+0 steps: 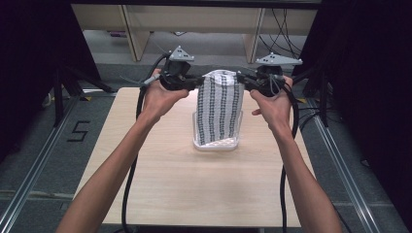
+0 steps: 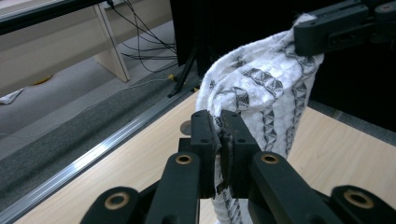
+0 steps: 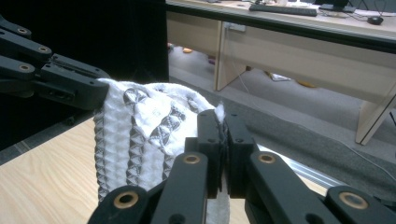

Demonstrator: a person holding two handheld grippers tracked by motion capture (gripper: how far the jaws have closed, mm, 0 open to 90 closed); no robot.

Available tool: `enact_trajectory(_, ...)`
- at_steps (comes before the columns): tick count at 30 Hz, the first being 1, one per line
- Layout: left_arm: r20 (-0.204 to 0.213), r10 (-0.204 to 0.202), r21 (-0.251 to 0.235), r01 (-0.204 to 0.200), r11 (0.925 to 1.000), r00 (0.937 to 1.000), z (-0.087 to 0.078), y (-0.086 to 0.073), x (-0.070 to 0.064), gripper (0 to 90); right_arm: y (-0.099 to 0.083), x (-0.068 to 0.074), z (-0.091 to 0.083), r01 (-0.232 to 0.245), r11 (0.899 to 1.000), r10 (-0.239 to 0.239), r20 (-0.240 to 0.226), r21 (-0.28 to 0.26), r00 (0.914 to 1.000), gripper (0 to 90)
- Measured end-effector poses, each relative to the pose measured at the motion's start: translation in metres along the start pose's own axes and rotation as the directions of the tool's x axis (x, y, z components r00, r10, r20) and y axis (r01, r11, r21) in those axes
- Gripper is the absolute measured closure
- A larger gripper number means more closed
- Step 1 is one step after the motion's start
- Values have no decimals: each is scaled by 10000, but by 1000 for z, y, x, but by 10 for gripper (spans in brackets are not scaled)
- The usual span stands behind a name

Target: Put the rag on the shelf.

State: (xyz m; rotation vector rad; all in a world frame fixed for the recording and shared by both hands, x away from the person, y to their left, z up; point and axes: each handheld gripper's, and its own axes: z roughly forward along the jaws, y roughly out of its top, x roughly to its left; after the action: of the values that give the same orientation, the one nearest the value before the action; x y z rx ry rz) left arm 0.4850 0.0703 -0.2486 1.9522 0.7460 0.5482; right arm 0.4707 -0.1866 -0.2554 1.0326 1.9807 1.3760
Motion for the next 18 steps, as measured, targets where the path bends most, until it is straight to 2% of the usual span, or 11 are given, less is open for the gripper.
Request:
enact_trajectory(1,-46,-49,-33,49,10000,10000,1,1,1,841,0,0,0,0,10000,0,0,0,10000,882)
enact_trajectory(2,-118,-93,-52,93,9999,9999,3,3,3,840,1,-3,1,268,9996,-268,65,-66,9996,882)
enact_trajectory(3,-203,-159,-72,157,9999,9997,6,5,4,839,2,-5,5,3,10000,-4,100,28,10000,882)
enact_trajectory(5,-252,-291,-119,289,9995,9993,9,7,6,839,3,-7,6,177,9998,-177,71,25,9998,881)
enact_trajectory(7,-346,-318,-72,315,9995,9989,14,9,8,839,6,-11,11,-85,9999,82,166,131,9998,881)
enact_trajectory(9,-345,-332,-33,331,9994,9989,19,10,9,838,7,-16,17,69,9999,-70,180,73,9998,880)
enact_trajectory(10,-384,-410,-91,407,9991,9984,22,10,10,838,7,-15,18,-156,9998,153,186,155,9997,879)
enact_trajectory(15,-572,-602,-6,603,9982,9965,31,8,15,838,7,-23,30,-240,9993,233,247,303,9994,878)
enact_trajectory(16,-578,-686,-49,684,9976,9960,33,7,16,837,6,-26,36,-463,9981,452,277,417,9986,877)
enact_trajectory(18,-706,-785,94,793,9968,9944,37,6,20,836,5,-28,40,-480,9977,467,276,486,9985,877)
